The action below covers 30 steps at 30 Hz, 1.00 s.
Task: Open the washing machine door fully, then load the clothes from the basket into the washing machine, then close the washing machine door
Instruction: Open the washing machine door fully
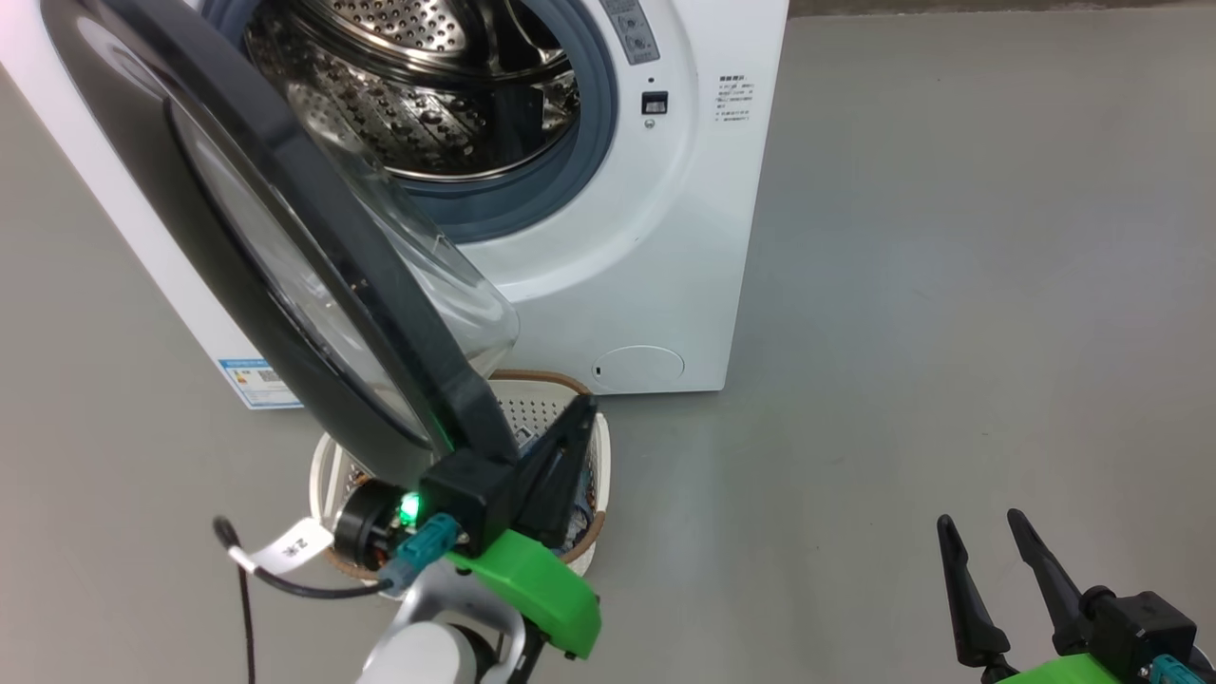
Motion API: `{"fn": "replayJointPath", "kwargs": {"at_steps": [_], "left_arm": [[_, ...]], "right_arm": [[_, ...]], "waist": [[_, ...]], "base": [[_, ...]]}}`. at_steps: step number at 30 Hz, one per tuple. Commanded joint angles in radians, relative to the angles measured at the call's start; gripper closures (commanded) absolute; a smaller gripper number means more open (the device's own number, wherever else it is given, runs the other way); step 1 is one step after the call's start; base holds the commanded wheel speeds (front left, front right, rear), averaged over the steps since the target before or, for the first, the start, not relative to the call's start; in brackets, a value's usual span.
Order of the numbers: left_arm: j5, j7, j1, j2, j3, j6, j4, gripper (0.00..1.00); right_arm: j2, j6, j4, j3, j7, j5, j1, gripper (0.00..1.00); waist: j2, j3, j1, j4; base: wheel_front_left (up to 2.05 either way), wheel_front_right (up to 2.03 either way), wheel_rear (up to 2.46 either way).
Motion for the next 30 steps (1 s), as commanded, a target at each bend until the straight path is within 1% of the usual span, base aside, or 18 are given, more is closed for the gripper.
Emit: {"fn": "replayJointPath", "kwargs": {"at_steps": [1, 10, 30], "left_arm": [[0.002, -0.016, -0.022, 0.013, 0.047, 0.016, -0.007, 1.00], [-0.004, -0.039, -0.027, 0.021, 0.071, 0.038, 0.003, 1.00], [-0.030, -0.043, 0.024, 0.036, 0.106, 0.097, -0.045, 1.00]], "right_arm": [[-0.008, 0.002, -0.021, 0.020, -0.012, 0.006, -0.037, 0.00], [-0.008, 0.002, -0.023, 0.014, -0.012, 0.007, -0.043, 0.00], [-0.008, 0.002, -0.017, 0.019, -0.012, 0.015, -0.052, 0.00]], "waist": [[0.0000, 0.004, 0.0000, 0.001], [0.0000, 0.018, 0.0000, 0.008], [0.0000, 0.031, 0.0000, 0.021]], "base": [[0.00, 0.00, 0.00], [0.00, 0.00, 0.00], [0.00, 0.00, 0.00]]}}
